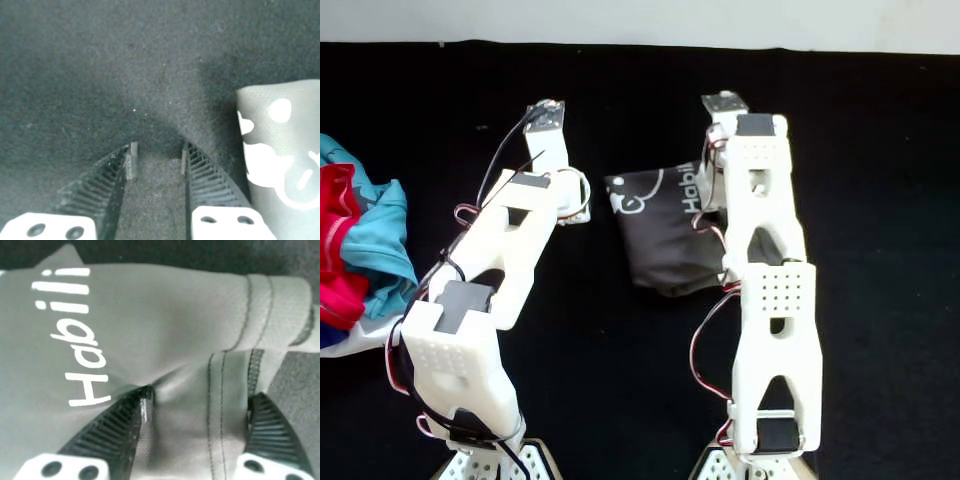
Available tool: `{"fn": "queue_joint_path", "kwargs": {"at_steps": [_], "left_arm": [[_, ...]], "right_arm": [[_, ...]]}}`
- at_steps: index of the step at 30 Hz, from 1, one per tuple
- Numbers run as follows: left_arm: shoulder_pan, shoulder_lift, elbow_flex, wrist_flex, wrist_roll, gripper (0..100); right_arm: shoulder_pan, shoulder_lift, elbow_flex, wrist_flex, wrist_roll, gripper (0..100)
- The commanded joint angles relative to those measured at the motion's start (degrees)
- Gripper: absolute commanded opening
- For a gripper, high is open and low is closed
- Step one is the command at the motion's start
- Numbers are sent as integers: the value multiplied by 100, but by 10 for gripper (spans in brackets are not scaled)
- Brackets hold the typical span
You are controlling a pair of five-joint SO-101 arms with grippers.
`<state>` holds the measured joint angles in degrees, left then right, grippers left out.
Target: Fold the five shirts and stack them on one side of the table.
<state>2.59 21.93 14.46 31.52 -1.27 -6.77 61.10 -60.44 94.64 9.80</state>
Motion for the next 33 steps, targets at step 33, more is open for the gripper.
{"fn": "queue_joint_path", "kwargs": {"at_steps": [33], "left_arm": [[-31,13,-145,0,26,157]], "right_arm": [[3169,910,-1191,-4312,1442,9]]}}
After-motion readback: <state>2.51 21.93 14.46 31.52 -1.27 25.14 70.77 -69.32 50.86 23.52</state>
